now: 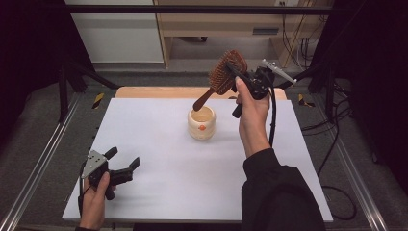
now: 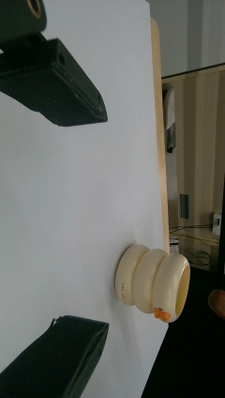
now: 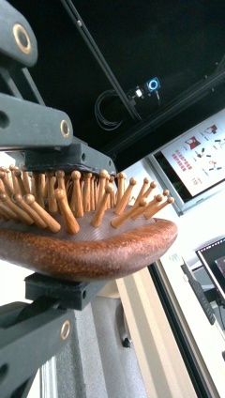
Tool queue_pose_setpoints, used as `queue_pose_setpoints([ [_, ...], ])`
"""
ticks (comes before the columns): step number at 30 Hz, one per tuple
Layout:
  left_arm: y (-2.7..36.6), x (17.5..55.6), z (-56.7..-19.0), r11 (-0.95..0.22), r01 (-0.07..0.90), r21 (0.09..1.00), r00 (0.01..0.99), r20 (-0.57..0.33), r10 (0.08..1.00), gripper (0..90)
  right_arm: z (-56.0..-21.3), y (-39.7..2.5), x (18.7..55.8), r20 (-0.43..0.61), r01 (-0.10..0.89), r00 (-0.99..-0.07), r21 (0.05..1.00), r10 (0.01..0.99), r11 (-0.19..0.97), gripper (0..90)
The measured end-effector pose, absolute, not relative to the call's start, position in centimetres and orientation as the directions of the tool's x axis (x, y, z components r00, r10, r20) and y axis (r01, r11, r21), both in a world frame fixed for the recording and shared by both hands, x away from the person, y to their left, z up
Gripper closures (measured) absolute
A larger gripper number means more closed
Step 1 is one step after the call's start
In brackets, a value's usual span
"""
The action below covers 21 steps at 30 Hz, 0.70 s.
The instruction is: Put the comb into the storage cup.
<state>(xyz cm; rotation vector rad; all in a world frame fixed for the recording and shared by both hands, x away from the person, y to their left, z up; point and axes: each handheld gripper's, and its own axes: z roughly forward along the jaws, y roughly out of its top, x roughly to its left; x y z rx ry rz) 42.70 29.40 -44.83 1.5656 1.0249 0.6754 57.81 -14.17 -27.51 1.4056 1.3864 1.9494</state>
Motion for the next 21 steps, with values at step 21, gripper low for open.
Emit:
queue_pose_setpoints([
  [21, 29.39, 42.69, -44.82, -0.032, 0.259, 0.965, 0.466, -0.095, 0.879, 2.3, -27.87, -14.44, 57.94, 0.497, 0.233, -0.420, 0.868, 0.759, -0.439, 51.3],
])
